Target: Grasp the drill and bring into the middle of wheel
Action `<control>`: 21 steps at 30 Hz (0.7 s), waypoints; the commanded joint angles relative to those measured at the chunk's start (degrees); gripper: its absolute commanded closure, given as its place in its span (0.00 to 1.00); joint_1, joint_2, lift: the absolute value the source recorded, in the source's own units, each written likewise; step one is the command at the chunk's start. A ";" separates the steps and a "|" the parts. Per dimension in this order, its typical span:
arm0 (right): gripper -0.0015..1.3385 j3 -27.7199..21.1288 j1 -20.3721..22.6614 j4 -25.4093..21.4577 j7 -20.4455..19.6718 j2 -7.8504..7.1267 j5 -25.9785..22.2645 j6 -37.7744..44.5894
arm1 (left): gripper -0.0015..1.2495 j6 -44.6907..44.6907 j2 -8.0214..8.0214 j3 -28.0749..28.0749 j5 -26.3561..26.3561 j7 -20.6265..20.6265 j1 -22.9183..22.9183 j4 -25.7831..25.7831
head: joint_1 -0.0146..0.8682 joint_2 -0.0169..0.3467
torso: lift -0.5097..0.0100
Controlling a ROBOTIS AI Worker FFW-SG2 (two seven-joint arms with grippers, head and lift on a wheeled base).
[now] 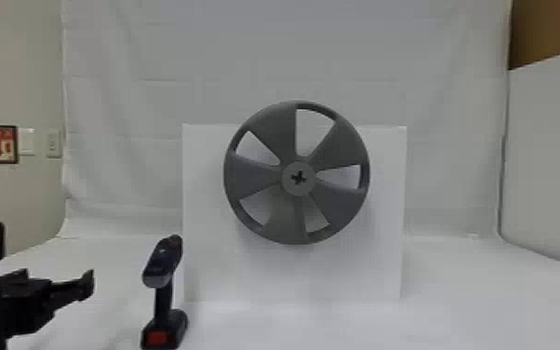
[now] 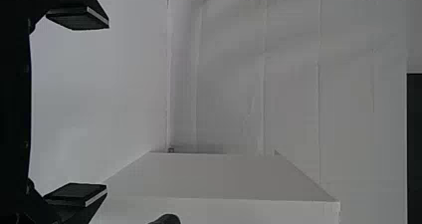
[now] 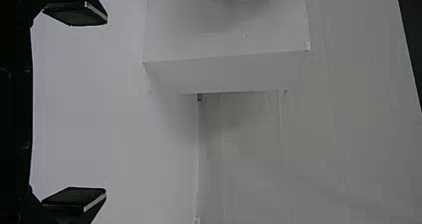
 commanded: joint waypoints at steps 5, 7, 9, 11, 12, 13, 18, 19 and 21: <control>0.06 -0.06 -0.06 -0.09 0.00 0.16 0.00 -0.10 | 0.10 0.05 0.00 0.03 0.16 0.00 -0.08 0.01 | 0.08 0.13 | 0.21; 0.06 -0.06 -0.06 -0.09 0.00 0.25 0.00 -0.01 | 0.10 0.05 0.00 0.03 0.16 0.00 -0.08 0.01 | 0.08 0.13 | 0.21; 0.06 -0.06 -0.15 -0.09 0.00 0.25 0.00 -0.10 | 0.10 0.05 0.00 0.03 0.16 0.00 -0.16 0.01 | 0.08 0.13 | 0.21; 0.06 -0.06 -0.15 -0.09 0.00 0.25 0.00 -0.10 | 0.10 0.05 0.00 0.03 0.16 0.00 -0.16 0.01 | 0.08 0.13 | 0.21; 0.06 -0.06 -0.15 0.00 0.00 0.25 0.00 -0.10 | 0.10 0.05 0.00 0.03 0.16 0.00 -0.16 0.01 | 0.08 0.13 | 0.21; 0.06 -0.06 -0.15 -0.09 0.00 0.34 0.00 -0.10 | 0.10 0.05 0.00 0.03 0.16 0.00 -0.16 0.01 | 0.08 0.13 | 0.21; 0.06 -0.24 -0.15 -0.09 0.00 0.43 0.00 -0.10 | 0.10 0.05 0.00 0.03 0.16 0.00 -0.16 0.01 | 0.08 0.13 | 0.21; 0.06 -0.33 -0.15 -0.09 0.00 0.51 0.00 -0.10 | 0.10 0.05 0.00 0.03 0.16 0.00 -0.16 0.01 | 0.08 0.13 | 0.21; 0.06 -0.33 -0.15 -0.09 0.00 0.51 0.00 -0.10 | 0.10 0.05 0.00 0.03 0.16 0.00 -0.16 0.01 | 0.08 0.13 | 0.21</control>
